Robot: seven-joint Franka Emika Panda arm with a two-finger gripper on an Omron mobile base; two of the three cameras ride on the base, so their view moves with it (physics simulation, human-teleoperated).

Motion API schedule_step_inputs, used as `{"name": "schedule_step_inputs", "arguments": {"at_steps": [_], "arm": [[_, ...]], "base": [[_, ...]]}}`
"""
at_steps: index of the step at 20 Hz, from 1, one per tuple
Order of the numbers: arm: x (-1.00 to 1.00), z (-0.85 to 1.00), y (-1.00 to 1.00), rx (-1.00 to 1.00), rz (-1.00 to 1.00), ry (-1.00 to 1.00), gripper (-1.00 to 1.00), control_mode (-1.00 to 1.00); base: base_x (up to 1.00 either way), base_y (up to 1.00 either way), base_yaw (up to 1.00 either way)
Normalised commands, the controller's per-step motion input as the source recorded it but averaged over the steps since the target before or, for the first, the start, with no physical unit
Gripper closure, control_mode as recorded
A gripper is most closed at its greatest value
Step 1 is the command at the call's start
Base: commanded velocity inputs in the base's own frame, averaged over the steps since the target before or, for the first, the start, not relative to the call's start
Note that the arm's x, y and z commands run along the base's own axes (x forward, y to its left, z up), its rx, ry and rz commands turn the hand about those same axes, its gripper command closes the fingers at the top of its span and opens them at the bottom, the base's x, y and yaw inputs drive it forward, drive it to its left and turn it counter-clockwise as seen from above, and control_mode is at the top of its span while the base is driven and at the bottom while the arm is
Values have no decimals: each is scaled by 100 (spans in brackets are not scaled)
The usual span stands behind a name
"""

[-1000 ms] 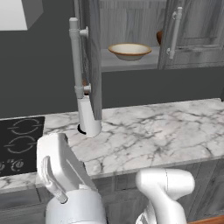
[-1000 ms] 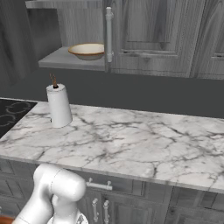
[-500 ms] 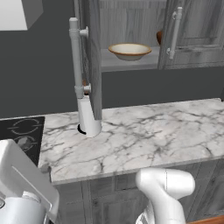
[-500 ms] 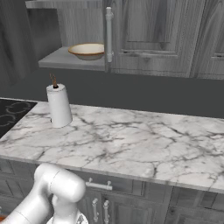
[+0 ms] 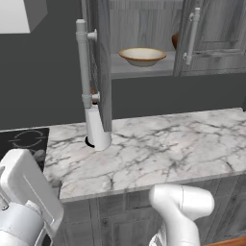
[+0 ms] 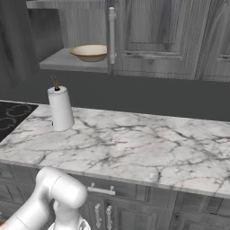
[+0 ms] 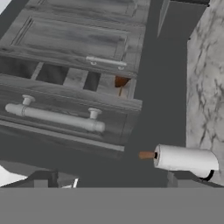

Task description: Open the cabinet. Pick the bowls from the counter and place them in the cabinet. Then close the cabinet.

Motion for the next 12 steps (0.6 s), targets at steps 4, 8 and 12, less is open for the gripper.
{"name": "schedule_step_inputs", "arguments": {"at_steps": [4,8,12], "arm": [[13,-3,2,4,-11,-6,-100,-100],[19,0,1,0,-9,-1,-100,-100],[23,0,0,0,-9,-2,-100,-100]], "base": [[0,0,0],[0,0,0],[0,0,0]]}}
